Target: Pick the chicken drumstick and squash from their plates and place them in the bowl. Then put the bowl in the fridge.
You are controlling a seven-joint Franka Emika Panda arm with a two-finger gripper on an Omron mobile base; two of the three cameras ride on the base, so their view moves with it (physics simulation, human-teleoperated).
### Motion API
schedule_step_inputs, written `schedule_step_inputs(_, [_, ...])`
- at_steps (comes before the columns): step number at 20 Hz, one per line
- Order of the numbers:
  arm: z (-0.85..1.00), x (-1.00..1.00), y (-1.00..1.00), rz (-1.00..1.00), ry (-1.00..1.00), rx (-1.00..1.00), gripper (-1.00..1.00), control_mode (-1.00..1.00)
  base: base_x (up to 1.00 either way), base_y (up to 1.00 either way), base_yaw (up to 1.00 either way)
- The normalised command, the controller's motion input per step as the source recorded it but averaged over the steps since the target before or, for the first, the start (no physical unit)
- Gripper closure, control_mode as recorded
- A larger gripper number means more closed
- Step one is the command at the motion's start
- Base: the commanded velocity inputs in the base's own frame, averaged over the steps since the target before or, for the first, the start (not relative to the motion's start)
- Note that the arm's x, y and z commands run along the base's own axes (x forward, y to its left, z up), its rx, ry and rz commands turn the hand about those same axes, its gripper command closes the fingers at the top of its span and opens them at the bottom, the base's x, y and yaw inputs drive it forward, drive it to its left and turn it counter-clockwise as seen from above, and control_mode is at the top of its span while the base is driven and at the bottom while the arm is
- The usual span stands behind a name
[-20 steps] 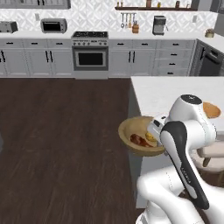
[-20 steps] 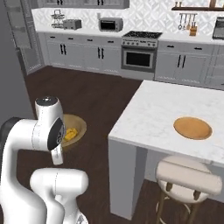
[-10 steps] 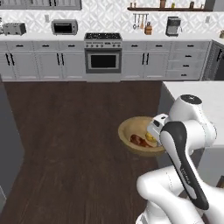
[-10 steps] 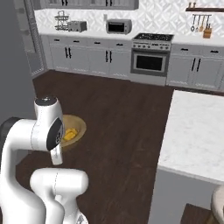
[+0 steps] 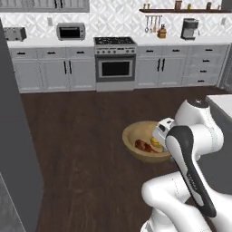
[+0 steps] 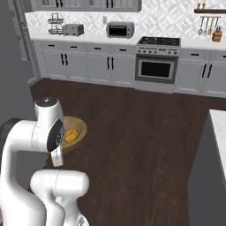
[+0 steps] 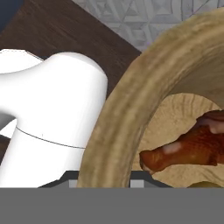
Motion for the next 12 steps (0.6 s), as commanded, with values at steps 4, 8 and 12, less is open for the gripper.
schedule_step_inputs(4, [0.00,0.00,0.00,0.00,0.00,0.00,1.00,1.00,1.00,0.86,-0.15])
schedule_step_inputs(8, [0.00,0.00,0.00,0.00,0.00,0.00,1.00,1.00,1.00,0.50,-0.10])
schedule_step_inputs(12, [0.00,0.00,0.00,0.00,0.00,0.00,1.00,1.00,1.00,0.06,-0.03])
